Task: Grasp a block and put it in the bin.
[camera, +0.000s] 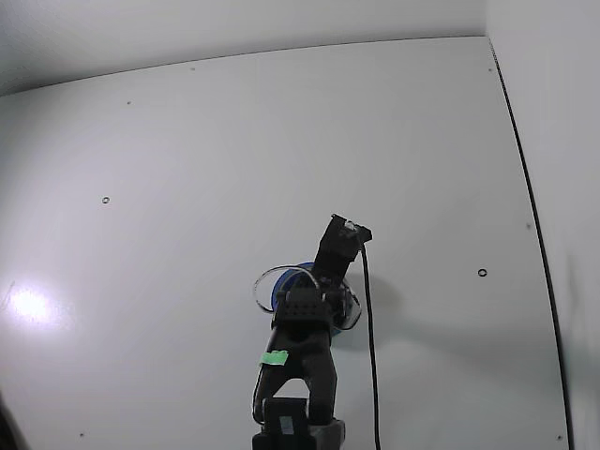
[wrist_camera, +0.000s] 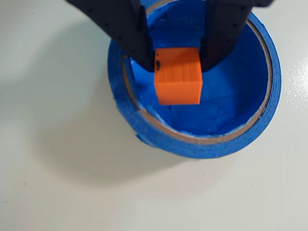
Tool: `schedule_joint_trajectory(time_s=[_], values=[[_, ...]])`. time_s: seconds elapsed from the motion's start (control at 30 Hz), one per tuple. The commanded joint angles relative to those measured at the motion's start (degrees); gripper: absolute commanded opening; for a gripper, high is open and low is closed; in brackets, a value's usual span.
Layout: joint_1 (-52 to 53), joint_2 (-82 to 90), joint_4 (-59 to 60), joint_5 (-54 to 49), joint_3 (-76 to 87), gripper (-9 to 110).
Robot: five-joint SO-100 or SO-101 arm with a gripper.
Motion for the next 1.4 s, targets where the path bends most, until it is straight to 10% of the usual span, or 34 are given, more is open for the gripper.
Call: schedule_joint_trajectory(time_s=[0.0, 0.3, 0.63, 1.1, 1.37], values=[[0.7, 3.5, -0.7, -0.5, -0.6, 3], [0.7, 3.6, -0.7, -0.5, -0.4, 30], [1.4, 27.1, -0.1, 13.5, -0.3, -2], [1.6, 71.7, 7.9, 48.3, 5.6, 5], [1.5, 76.4, 22.9, 51.4, 15.2, 4]])
